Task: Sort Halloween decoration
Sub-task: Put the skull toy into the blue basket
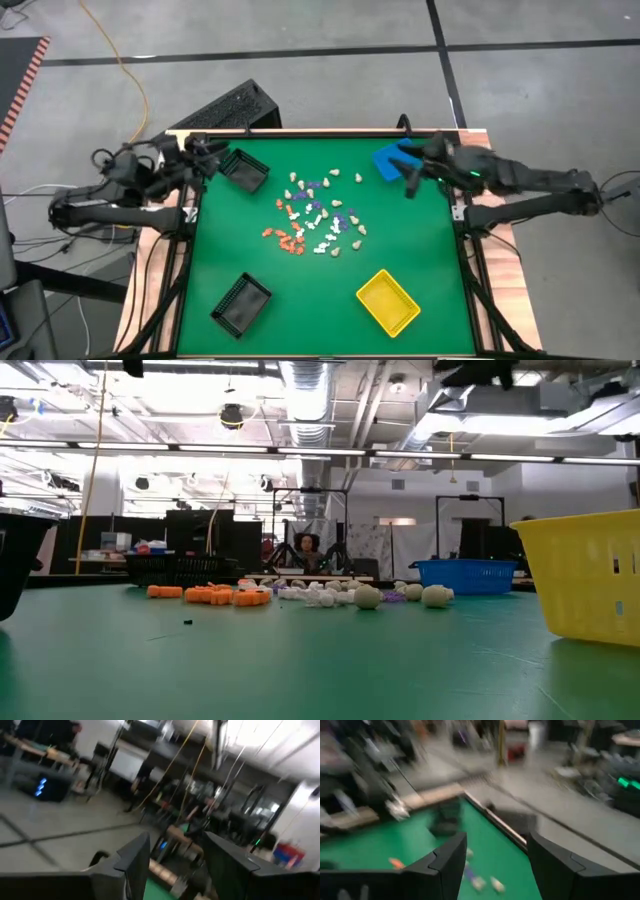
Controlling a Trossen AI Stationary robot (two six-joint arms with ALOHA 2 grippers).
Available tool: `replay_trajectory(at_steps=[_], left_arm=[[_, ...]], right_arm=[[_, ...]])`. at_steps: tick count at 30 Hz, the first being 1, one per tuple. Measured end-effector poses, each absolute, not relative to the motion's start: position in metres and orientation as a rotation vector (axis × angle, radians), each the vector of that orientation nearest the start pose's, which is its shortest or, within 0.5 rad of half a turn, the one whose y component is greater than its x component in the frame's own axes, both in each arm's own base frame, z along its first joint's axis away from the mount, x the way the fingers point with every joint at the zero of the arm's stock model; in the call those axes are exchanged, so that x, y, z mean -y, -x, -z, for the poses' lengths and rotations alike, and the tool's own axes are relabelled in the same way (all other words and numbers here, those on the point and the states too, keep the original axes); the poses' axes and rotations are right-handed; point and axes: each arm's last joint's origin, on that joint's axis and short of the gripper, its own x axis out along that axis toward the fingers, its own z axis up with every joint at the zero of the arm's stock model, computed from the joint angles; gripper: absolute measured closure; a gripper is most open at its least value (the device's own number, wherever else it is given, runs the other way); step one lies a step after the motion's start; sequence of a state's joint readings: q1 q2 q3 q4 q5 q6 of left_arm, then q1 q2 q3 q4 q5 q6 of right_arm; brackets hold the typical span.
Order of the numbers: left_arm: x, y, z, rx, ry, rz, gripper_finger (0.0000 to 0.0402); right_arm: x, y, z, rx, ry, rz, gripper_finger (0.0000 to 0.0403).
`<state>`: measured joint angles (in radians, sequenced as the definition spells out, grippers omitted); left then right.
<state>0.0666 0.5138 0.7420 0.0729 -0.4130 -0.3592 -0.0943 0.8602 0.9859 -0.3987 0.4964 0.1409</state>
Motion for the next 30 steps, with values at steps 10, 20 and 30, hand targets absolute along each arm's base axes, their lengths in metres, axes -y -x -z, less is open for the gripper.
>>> replay_trajectory(at_steps=[10, 20, 30], left_arm=[[-0.019, -0.105, -0.4, 0.141, 0.372, -0.469, 0.023], [-0.019, -0.104, -0.392, 0.059, 0.347, -0.501, 0.023], [-0.02, -0.104, -0.388, 0.022, 0.339, -0.518, 0.023]], right_arm=[[0.11, -0.255, -0.343, -0.662, -0.028, 0.365, 0.0171], [0.165, -0.306, -0.271, -0.821, 0.04, 0.287, 0.0171], [0.176, -0.34, -0.206, -0.896, -0.006, 0.204, 0.0171]])
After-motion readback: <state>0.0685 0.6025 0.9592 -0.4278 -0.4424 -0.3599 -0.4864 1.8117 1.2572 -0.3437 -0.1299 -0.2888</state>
